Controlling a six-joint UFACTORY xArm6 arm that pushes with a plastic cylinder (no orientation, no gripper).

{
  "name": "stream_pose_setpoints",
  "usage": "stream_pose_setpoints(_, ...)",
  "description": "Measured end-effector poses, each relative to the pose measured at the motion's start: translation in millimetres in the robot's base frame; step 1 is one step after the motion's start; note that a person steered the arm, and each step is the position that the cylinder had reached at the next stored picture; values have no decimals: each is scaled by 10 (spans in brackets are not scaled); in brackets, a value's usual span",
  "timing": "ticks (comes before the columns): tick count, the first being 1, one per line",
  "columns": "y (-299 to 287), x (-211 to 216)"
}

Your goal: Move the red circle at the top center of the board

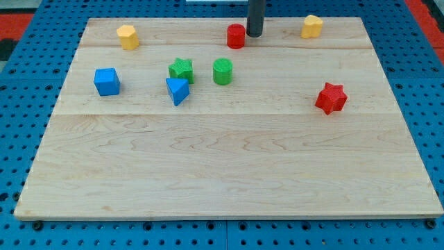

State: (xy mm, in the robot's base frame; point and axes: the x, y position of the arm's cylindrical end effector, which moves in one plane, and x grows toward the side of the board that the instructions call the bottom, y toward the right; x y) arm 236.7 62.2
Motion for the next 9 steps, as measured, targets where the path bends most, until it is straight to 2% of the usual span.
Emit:
stream_pose_setpoints(3, 91, -2)
stream_pose_setpoints(5, 71, 261)
stream_pose_setpoints(7, -70, -17)
stream_pose_setpoints(9, 42, 272)
